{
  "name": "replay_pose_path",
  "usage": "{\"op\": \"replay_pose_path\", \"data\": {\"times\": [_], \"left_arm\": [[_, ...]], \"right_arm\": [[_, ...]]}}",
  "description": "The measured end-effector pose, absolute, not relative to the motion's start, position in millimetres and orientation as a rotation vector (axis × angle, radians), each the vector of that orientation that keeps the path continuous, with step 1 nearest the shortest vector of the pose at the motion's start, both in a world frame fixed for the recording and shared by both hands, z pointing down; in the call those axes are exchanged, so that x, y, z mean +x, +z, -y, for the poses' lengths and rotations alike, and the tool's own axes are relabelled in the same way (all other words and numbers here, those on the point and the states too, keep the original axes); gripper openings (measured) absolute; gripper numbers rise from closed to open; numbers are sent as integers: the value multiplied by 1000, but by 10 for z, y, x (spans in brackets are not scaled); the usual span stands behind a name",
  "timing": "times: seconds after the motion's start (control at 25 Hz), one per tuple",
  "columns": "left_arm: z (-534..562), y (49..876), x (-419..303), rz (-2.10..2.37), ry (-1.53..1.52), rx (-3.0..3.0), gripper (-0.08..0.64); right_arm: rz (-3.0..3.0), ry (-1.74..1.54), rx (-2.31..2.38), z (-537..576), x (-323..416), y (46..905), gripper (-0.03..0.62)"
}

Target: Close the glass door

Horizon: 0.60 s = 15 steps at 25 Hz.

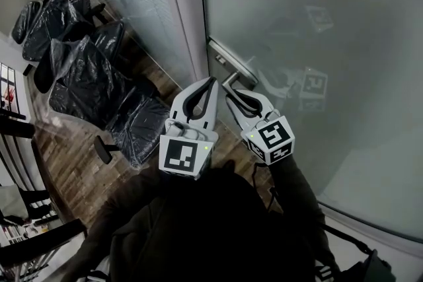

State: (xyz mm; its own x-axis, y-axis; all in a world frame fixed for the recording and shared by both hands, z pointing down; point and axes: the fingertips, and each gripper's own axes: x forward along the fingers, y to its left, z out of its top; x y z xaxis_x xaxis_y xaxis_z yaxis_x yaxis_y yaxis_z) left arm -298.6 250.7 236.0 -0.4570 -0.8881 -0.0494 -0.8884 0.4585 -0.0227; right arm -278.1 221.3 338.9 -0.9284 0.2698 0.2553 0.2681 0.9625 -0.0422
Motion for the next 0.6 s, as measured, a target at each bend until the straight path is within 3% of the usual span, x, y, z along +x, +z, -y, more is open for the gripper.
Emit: {"op": "replay_pose_path", "data": {"times": [0.6], "left_arm": [[-2589,2397,-3083,-2640,29,-1606,-3]], "right_arm": [[2796,-94,-416,-2278,-2806,3344,67]]}}
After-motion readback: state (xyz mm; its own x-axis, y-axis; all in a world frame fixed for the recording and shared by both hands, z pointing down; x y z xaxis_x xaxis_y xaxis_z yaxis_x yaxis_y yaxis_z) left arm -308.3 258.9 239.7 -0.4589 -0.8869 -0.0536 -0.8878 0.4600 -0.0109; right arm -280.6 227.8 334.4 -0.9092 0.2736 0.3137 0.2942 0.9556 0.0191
